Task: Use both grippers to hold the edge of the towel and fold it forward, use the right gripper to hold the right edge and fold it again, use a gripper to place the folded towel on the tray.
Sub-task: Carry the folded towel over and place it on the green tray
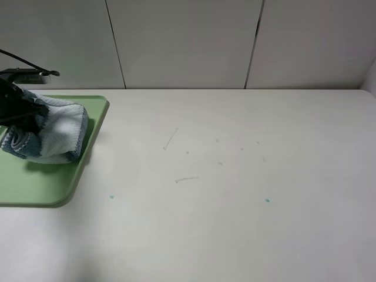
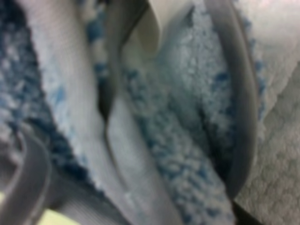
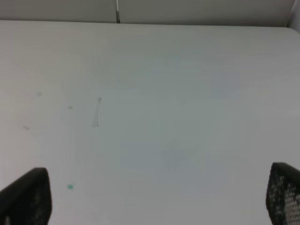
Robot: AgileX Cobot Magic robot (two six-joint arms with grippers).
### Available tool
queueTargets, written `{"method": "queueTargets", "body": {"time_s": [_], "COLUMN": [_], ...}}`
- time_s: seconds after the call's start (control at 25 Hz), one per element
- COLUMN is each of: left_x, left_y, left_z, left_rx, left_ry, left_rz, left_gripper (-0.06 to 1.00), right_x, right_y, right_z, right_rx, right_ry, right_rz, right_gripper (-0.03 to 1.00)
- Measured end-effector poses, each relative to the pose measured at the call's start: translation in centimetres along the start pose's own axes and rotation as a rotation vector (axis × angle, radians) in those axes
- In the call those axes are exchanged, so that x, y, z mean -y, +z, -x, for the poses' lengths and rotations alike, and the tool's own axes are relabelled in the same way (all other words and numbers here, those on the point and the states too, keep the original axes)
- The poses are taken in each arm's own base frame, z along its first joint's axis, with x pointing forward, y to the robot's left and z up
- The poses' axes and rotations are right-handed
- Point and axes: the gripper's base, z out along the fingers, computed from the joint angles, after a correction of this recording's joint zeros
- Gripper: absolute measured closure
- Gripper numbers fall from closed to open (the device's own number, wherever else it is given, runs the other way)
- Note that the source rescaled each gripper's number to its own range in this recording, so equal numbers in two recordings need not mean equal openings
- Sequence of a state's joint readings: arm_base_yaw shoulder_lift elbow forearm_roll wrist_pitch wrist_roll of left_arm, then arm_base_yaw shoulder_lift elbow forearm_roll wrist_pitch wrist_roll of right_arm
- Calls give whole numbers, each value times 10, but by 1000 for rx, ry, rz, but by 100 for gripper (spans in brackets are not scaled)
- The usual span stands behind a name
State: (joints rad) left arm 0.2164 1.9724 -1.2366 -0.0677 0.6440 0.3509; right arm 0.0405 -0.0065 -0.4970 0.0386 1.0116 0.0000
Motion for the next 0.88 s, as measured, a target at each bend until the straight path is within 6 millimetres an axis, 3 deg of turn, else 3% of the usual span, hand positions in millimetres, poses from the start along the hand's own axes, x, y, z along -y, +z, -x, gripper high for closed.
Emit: {"method": "queueTargets", "body": {"time_s": [0.52,0.6,0.8,0.88], "left_x": [-4,-4,-5,-5], "left_y": [0,0,0,0], "left_z": [0,0,0,-1], "left_rx": [9,9,8,8], "left_ry": [-5,0,24,25], "left_rz": [8,8,9,10], "left_gripper": [72,60,8,0], "right_x": [0,0,0,0], "right_y": [0,0,0,0], "right_z": [0,0,0,0], "right_rx": [0,1,1,1], "right_ry": [0,0,0,0], "right_rz": [0,0,0,0], "right_gripper": [-3,-3,-3,-3]}}
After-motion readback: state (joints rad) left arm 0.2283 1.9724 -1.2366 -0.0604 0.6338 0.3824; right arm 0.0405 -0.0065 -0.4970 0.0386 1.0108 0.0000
